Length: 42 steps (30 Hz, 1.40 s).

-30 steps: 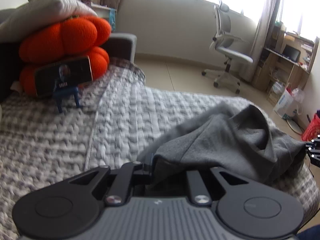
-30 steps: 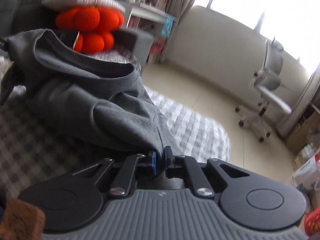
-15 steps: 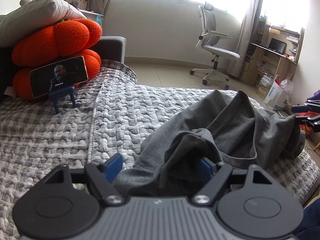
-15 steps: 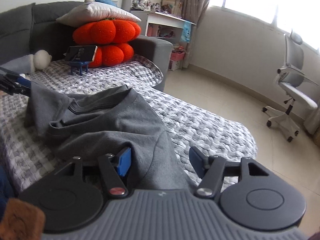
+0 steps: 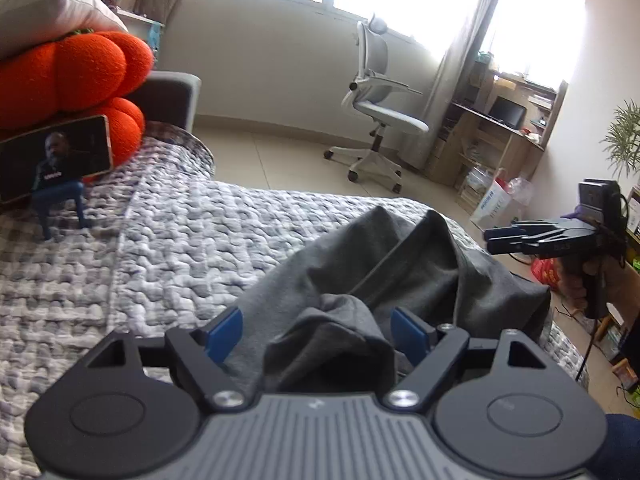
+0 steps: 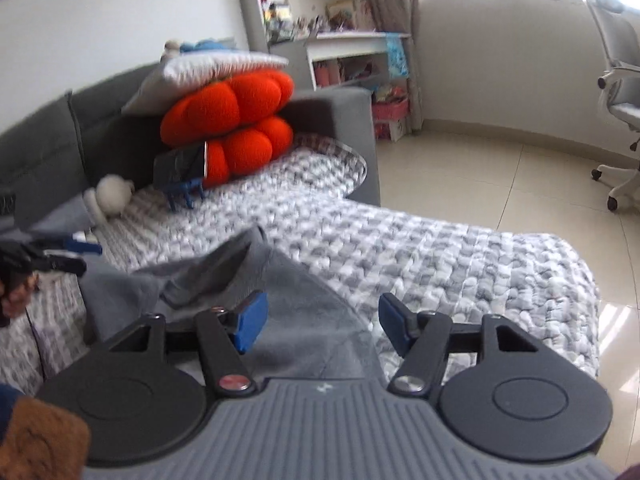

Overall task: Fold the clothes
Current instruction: 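Close the right gripper on the shirt hem while the left gripper closes on the shirt, then lift the grey T-shirt up with both grippers to shake it out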

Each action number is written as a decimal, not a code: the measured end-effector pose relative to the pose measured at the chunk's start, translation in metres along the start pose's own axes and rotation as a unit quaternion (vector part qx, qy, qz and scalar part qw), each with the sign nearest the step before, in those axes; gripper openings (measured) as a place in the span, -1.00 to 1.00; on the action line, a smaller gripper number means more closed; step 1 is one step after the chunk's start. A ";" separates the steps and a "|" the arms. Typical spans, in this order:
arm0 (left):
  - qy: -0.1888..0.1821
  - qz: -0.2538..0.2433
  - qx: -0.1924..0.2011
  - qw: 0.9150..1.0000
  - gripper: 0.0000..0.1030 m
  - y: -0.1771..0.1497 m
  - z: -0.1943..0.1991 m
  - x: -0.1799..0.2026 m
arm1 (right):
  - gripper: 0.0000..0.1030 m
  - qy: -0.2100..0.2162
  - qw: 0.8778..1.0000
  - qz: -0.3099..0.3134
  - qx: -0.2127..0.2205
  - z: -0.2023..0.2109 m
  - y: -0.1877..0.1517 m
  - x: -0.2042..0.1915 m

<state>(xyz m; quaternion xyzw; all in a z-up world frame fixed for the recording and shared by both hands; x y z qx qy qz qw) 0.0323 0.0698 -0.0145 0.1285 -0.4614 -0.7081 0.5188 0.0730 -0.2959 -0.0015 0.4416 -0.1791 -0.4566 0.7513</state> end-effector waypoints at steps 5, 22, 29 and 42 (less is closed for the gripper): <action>0.038 -0.010 -0.060 0.997 -0.64 -0.007 -0.032 0.005 | -0.10 0.018 0.999 -0.023 -0.032 -0.034 -0.008 0.003; 0.050 -0.114 -0.005 0.992 -0.66 -0.038 0.037 0.023 | -0.93 -0.033 0.985 0.168 0.030 0.076 -0.041 -0.081; 0.066 -0.090 -0.019 0.994 -0.51 -0.042 0.031 0.014 | 0.21 -0.022 0.988 0.150 -0.009 0.033 -0.039 -0.063; 0.070 -0.129 -0.049 0.988 -0.21 -0.052 0.013 0.014 | -0.73 0.046 0.985 0.148 -0.072 0.024 -0.039 -0.055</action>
Point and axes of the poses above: each gripper's, at about its wrist camera, not at the fingertips, and z roughly against the way its jaws point, x to its right, y to its top, the point moved 3 cm from there along -z, roughly the way its jaws point, and after that the axes turned 3 degrees about z, right-handed, at the moved point
